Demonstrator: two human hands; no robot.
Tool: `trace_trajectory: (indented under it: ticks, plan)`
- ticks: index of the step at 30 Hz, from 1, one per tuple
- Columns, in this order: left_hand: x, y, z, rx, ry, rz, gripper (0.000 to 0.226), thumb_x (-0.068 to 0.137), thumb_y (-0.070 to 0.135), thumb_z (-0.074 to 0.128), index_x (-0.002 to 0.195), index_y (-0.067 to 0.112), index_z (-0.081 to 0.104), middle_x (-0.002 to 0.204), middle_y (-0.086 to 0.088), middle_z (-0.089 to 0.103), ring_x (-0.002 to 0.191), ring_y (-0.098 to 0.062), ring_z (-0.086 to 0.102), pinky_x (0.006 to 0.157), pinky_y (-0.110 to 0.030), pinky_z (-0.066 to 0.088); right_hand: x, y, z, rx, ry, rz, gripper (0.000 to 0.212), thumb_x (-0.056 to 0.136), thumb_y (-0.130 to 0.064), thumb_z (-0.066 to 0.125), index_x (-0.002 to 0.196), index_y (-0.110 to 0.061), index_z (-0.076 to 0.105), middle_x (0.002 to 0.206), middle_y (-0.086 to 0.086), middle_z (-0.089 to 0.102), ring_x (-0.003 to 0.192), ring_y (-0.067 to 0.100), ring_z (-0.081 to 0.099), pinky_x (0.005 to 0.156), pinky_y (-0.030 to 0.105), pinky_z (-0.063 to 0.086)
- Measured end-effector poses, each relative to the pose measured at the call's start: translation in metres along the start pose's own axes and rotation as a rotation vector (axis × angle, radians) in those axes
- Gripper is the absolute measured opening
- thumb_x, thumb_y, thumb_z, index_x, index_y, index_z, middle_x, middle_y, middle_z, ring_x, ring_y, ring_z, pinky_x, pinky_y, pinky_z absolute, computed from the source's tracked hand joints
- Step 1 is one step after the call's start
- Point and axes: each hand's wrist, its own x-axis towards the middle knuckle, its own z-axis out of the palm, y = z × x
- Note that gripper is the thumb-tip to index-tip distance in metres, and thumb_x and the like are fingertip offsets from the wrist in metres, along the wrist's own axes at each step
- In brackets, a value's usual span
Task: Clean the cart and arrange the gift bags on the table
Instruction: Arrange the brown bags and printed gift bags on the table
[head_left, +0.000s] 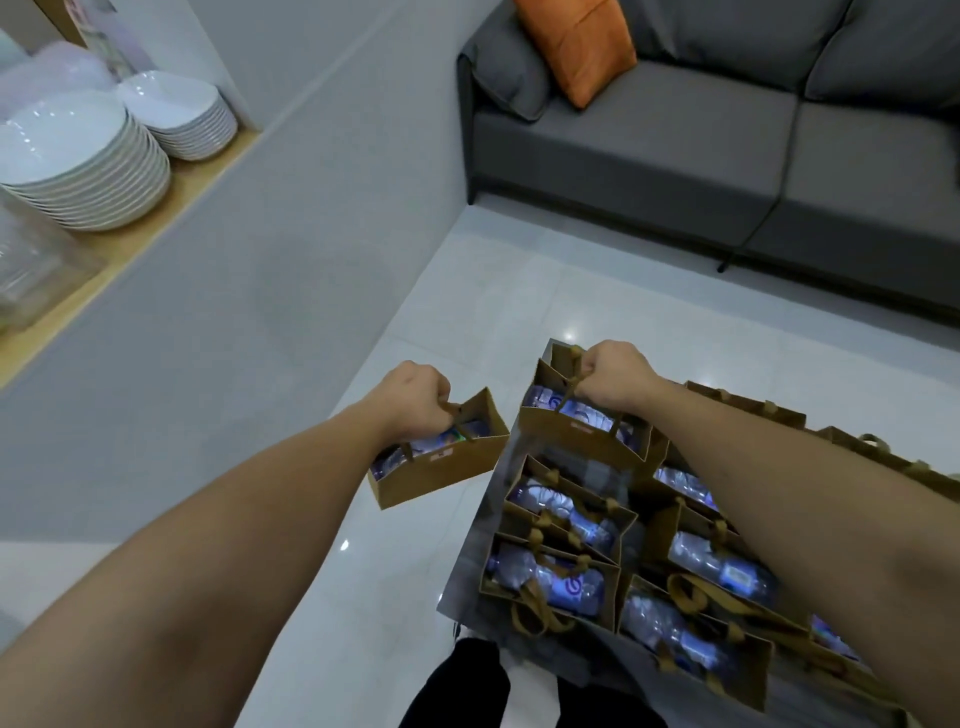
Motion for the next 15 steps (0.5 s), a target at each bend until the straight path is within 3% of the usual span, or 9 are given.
trace_trajectory:
  ticks: [4,10,15]
  plan:
    - [0.000,0.002,0.001,0.012,-0.014,0.010,0.016,0.079,0.019,0.063,0.069,0.006,0.060,0.070,-0.009,0.054,0.071,-0.026,0.054,0.058,-0.034,0.044,0.003,0.006,0.018,-0.068,-0.029,-0.019,0.009,0.083,-0.006,0.064,0.082,0.002,0.067,0.075,0.012,0.056,0.075,0.027,0.056,0.061,0.035,0.043]
    - [-0.001,0.006,0.002,0.029,-0.023,0.018,0.021,0.081,0.016,0.062,0.062,0.016,0.055,0.069,-0.005,0.052,0.070,-0.022,0.052,0.053,-0.028,0.037,0.000,0.022,0.045,-0.124,-0.109,0.036,0.015,0.090,-0.013,0.065,0.087,0.001,0.067,0.079,0.012,0.058,0.077,0.026,0.060,0.067,0.039,0.051]
    - [-0.004,0.008,0.003,0.044,-0.015,0.028,0.019,0.081,0.019,0.063,0.063,0.016,0.056,0.072,-0.005,0.053,0.069,-0.020,0.053,0.054,-0.030,0.040,-0.003,0.033,0.060,-0.097,-0.095,0.049,0.018,0.097,-0.015,0.058,0.089,-0.004,0.068,0.082,0.008,0.065,0.078,0.021,0.062,0.063,0.030,0.049]
